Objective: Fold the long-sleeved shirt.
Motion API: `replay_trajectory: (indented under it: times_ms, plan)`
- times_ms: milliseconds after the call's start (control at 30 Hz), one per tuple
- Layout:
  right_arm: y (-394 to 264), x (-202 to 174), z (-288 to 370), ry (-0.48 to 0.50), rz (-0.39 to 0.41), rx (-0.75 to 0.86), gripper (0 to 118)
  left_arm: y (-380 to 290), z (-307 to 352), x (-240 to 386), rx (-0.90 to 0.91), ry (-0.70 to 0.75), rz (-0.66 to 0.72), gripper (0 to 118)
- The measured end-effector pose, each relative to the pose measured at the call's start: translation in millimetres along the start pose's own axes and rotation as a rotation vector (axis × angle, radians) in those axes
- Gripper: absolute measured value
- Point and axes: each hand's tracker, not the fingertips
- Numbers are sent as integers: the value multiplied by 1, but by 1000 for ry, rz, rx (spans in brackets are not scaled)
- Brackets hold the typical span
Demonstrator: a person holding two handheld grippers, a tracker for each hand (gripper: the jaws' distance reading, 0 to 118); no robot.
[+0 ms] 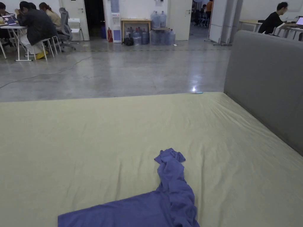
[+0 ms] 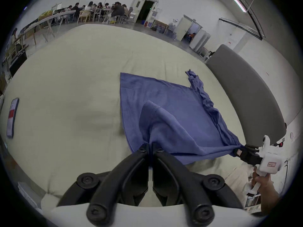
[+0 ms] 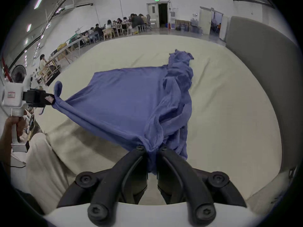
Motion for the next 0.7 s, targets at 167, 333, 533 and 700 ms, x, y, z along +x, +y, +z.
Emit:
replay_trajectory:
  times_ms: [167,333,533,700]
  plan:
    - [-32,-10,-1,10,-33,-81,11,-32,2,-10,-60,22,6,0]
    - [-47,-17,-4,7,-69,-163,11,-51,4,-19,-103,34,51,0]
    - [-55,-21,-24,4,-71,-295,11,-66,-11,-27,-170,75,74,0]
    - [-55,-18,-46,19,-112,-336,11,-68,-35,-30,-259,121,122,0]
